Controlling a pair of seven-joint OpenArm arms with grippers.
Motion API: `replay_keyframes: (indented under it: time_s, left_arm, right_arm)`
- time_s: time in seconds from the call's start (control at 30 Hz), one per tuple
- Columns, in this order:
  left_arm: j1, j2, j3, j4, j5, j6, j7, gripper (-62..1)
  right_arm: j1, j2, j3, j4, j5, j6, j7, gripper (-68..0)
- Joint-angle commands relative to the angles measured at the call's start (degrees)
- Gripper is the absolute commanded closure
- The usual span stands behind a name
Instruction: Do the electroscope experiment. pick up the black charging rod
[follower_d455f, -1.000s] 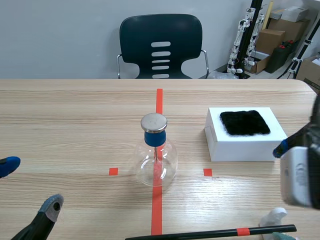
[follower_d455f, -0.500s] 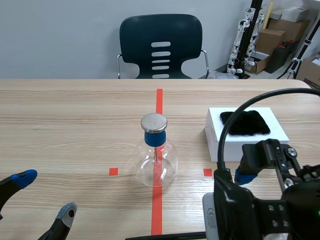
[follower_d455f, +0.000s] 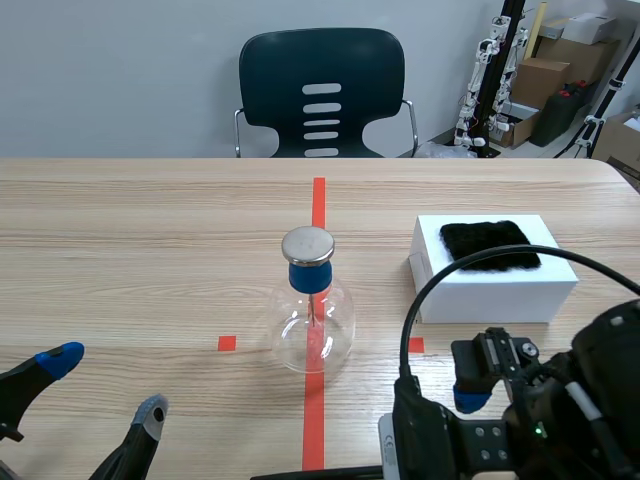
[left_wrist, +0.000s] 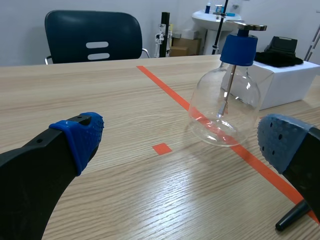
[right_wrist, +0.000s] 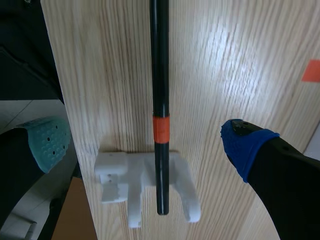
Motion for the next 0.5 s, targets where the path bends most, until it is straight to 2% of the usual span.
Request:
replay_keyframes:
  time_s: [0.0, 0.2, 0.23, 0.4, 0.47]
  left_arm:
    - [-0.6, 0.0, -0.2, 0.2, -0.4, 0.1, -1.4, -62.3]
    - [-1.9, 0.4, 0.1, -2.0, 0.4, 0.0, -4.5, -62.3]
    - [-2.0, 0.4, 0.1, -2.2, 1.4, 0.0, -5.1, -62.3]
    - [-2.3, 0.4, 0.1, -3.0, 10.7, 0.1, -8.2, -62.3]
    - [-2.5, 0.4, 0.1, -3.1, 12.4, 0.1, -8.2, -62.3]
  right_arm:
    - [1.8, 0.0, -0.8, -0.2, 0.4, 0.5, -0.7, -62.7]
    - [5.6, -1.6, -4.4, -4.5, 0.4, 0.5, -1.5, -62.7]
    - [5.9, -1.6, -4.6, -4.9, 0.4, 0.5, -1.4, -62.7]
    - [7.4, -1.5, -4.9, -6.9, 0.4, 0.5, 0.7, -62.7]
    - [7.6, -1.6, -4.9, -7.8, 0.4, 0.5, 1.4, -62.7]
